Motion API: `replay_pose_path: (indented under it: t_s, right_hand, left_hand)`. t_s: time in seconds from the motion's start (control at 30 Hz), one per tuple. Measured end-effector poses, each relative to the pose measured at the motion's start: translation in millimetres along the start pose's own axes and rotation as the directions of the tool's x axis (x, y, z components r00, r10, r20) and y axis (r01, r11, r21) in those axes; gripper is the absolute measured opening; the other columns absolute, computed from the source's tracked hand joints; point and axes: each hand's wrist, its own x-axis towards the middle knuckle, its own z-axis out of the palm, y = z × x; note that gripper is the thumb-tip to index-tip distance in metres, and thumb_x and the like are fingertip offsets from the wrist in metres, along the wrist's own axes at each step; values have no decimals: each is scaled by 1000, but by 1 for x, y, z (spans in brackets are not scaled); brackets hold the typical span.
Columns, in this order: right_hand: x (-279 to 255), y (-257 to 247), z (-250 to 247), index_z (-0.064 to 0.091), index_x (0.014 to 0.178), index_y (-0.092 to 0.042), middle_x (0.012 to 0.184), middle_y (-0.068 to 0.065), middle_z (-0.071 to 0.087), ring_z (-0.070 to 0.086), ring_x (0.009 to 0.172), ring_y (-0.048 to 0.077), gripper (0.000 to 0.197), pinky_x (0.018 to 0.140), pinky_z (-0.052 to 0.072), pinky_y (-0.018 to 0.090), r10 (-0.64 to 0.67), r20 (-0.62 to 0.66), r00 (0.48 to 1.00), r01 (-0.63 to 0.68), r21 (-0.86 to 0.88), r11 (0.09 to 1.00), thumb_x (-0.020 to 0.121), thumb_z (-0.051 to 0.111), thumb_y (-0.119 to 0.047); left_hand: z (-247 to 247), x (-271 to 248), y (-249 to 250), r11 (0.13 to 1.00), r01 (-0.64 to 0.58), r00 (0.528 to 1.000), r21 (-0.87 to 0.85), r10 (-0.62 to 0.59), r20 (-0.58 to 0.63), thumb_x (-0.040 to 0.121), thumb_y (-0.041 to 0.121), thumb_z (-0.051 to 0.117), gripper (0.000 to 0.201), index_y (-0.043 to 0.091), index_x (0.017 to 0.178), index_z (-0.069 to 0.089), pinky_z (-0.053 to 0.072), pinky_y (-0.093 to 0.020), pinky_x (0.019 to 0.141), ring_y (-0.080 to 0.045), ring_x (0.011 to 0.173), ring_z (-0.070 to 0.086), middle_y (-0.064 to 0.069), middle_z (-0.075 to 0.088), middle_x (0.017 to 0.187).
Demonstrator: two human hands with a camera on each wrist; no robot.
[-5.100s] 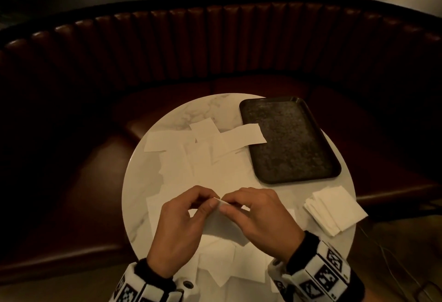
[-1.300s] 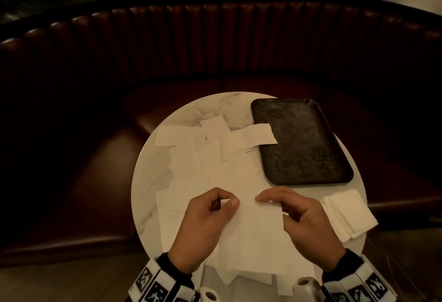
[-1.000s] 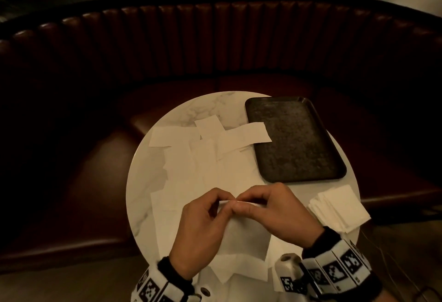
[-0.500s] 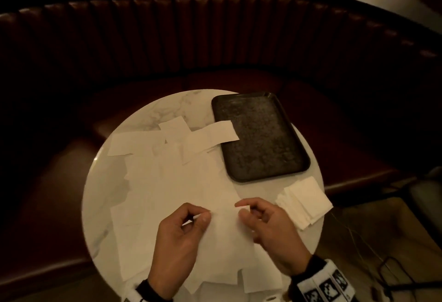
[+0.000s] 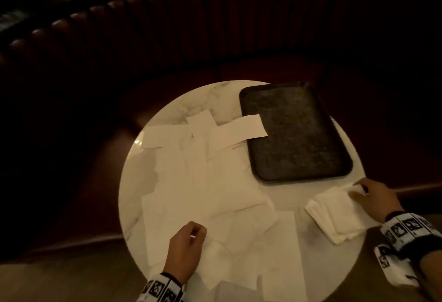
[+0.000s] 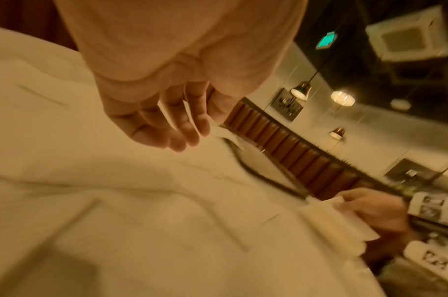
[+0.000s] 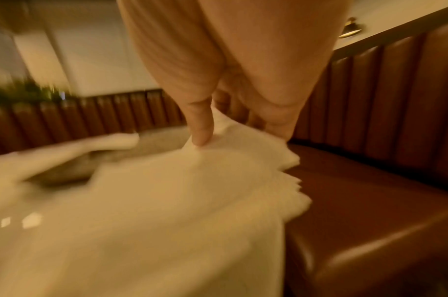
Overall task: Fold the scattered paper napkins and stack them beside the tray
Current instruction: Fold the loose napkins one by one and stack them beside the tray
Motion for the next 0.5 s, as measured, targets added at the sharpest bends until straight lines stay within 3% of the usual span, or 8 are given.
replay_pose_path:
  t_s: [0.07, 0.13, 0.23, 0.37, 0.4, 0.47, 0.5]
  right_hand:
    - [13, 9, 17, 61, 93, -8, 103, 25, 64, 60, 96, 41, 14, 86, 47, 43, 22, -53, 998, -26, -68, 997, 82, 70, -9]
    - [20, 15, 32, 61, 99, -10, 108, 27, 59, 57, 97, 44, 22, 91, 49, 52, 74, -108, 991, -85, -99, 991, 80, 72, -11]
    - [18, 19, 49, 54, 121, -16, 124, 28, 49, 49, 109, 51, 45, 93, 44, 63, 177, -147, 973, -191, -94, 977, 80, 70, -19]
    - [-5, 9, 51, 46, 127, -19, 118, 24, 48, 47, 100, 48, 53, 82, 47, 61, 94, -287, 953, -131, -112, 985, 79, 68, -23]
    - [-12, 5, 52, 46, 126, -20, 116, 24, 49, 48, 99, 47, 53, 82, 48, 60, 74, -279, 957, -117, -142, 983, 78, 67, -33]
    - [-11, 11, 63, 47, 123, -28, 119, 19, 53, 52, 103, 43, 58, 88, 48, 58, 35, -228, 973, -80, -191, 978, 76, 50, -63]
    - [-18, 1, 64, 50, 120, -31, 121, 14, 54, 53, 107, 40, 55, 93, 48, 56, 0, -196, 981, -39, -193, 980, 76, 44, -64]
  left_hand:
    - [-1, 9, -17, 989, -2, 999, 147, 9, -52, 96, 26, 58, 12, 31, 85, 58, 45, -20, 80, -16, 96, 60, 7, 61, 99]
    - [-1, 14, -29, 947, 64, 996, 316, -43, -73, 95, 34, 57, 8, 32, 103, 58, 41, -29, 93, -21, 113, 50, 5, 50, 117]
    - [-4, 18, -43, 859, 161, 987, 487, -138, -84, 88, 48, 58, 52, 30, 135, 42, 33, -39, 107, -23, 133, 29, 2, 28, 144]
    - [-11, 20, -56, 830, 177, 983, 529, -176, -54, 80, 54, 63, 85, 29, 148, 19, 20, -47, 117, -25, 146, 11, 0, 6, 159]
    - [-13, 20, -59, 828, 184, 982, 530, -184, -53, 80, 55, 64, 88, 29, 149, 16, 20, -47, 118, -26, 146, 11, -1, 5, 159]
    - [-15, 21, -62, 830, 181, 981, 528, -187, -44, 78, 55, 66, 94, 29, 150, 12, 21, -47, 117, -26, 146, 13, -2, 4, 160]
    - [-16, 22, -63, 828, 172, 982, 534, -184, -30, 77, 56, 66, 96, 30, 151, 11, 22, -48, 117, -27, 145, 13, -2, 3, 160]
